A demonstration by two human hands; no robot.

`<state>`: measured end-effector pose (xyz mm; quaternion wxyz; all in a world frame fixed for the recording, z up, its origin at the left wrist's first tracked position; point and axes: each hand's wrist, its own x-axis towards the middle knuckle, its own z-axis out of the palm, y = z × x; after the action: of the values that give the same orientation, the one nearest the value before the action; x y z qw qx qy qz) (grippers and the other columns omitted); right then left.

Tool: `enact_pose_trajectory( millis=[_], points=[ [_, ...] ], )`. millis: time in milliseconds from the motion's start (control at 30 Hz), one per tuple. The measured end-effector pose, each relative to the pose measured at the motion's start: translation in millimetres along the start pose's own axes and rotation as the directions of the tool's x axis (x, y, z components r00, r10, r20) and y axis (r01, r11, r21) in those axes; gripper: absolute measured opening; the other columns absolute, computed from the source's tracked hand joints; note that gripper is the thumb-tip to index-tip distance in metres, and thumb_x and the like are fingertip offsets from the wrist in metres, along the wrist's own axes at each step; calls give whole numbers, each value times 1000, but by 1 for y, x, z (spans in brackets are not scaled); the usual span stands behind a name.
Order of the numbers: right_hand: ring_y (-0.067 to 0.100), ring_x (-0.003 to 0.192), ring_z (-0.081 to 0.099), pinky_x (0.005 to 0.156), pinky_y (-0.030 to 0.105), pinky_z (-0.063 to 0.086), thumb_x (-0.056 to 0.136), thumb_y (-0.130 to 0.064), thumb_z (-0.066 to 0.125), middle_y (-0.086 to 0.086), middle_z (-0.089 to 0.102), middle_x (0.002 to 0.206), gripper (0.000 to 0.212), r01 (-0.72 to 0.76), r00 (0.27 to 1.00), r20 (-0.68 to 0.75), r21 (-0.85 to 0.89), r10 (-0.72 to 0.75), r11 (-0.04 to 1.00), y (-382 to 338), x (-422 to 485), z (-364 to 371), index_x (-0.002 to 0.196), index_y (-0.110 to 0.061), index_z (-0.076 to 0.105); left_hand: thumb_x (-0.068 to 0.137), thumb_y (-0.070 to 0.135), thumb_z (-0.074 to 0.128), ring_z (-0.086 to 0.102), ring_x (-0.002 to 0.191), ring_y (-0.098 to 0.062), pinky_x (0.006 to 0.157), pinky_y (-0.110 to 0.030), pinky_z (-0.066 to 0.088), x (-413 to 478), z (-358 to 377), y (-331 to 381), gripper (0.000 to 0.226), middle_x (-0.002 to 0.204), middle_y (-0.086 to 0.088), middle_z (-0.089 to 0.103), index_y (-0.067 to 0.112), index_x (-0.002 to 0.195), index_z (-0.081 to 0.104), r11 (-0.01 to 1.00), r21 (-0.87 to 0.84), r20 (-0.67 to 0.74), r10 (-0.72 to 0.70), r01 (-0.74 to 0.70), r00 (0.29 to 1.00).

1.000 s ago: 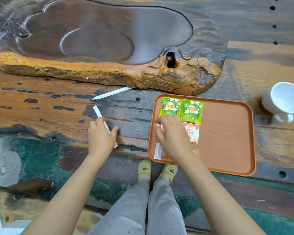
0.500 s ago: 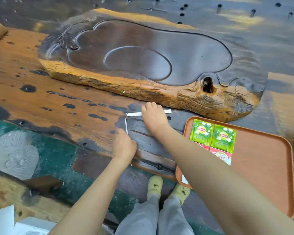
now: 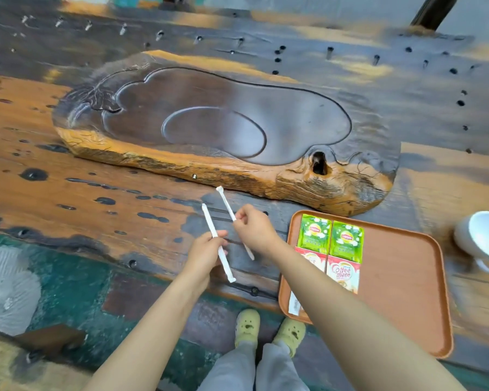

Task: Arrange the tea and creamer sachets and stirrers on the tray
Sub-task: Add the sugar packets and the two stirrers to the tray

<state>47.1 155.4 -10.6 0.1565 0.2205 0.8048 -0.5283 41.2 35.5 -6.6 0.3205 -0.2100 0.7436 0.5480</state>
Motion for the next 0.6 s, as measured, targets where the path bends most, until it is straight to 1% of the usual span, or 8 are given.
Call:
enact_pose_trajectory(
  millis=[67,200,300,367,400,433,500,600],
  points=[
    [17,72,47,60,29,35,88,-14,45,-6,46,68,4,-28,999,-22,94,31,995,2,-18,-13,85,-15,48,91,4,43,48,62,-14,59,-22,41,-8,14,10,23,74,-2,54,10,101,63,1000,-23,61,20,-19,998],
    [11,65,45,58,25,34,87,-16,46,-8,46,66,8,-66,994,-74,146,77,987,20,-53,-46,81,-18,51,91,13,50,49,61,-15,60,-26,41,-26,46,29,21,73,-2,58,13,79,66,994,-14,143,112,-111,983],
    [9,66,45,61,24,36,86,-13,49,-7,48,67,18,-32,994,-99,161,48,986,33,-78,-75,71,-24,51,90,15,55,48,56,-13,54,-24,41,-42,70,40,15,68,-2,58,10,81,65,988,0,236,152,-156,960],
    [12,69,49,66,28,38,86,-15,50,-4,53,72,16,-8,992,-124,164,29,986,42,-95,-93,74,-23,54,89,11,56,46,54,-13,46,-19,40,-52,87,43,13,62,-3,54,8,80,64,986,11,297,154,-165,942],
    [13,70,51,67,29,40,87,-16,51,-3,54,73,14,-5,990,-136,186,31,983,48,-104,-101,75,-23,55,89,11,56,45,54,-14,45,-19,40,-58,96,43,13,60,-4,52,7,79,64,988,8,325,142,-153,935],
    [13,67,52,63,26,42,87,-18,54,-2,54,73,12,-11,989,-140,232,45,973,55,-114,-108,77,-22,55,89,10,56,46,55,-15,45,-22,41,-63,104,43,14,59,-4,52,6,78,63,992,-8,351,121,-127,928],
    [8,58,52,51,17,42,86,-20,59,-2,54,70,10,-27,984,-154,340,84,940,72,-135,-118,77,-22,55,89,10,55,53,55,-15,47,-25,43,-72,121,42,13,60,-4,57,5,80,63,996,-67,389,82,-60,918],
    [3,49,52,48,14,42,86,-13,59,0,58,66,13,-7,934,-313,473,175,881,100,-165,-131,75,-19,58,89,10,56,51,58,-11,48,-22,43,-85,141,36,9,68,-1,58,6,86,63,997,-70,425,42,-13,904]
  ],
)
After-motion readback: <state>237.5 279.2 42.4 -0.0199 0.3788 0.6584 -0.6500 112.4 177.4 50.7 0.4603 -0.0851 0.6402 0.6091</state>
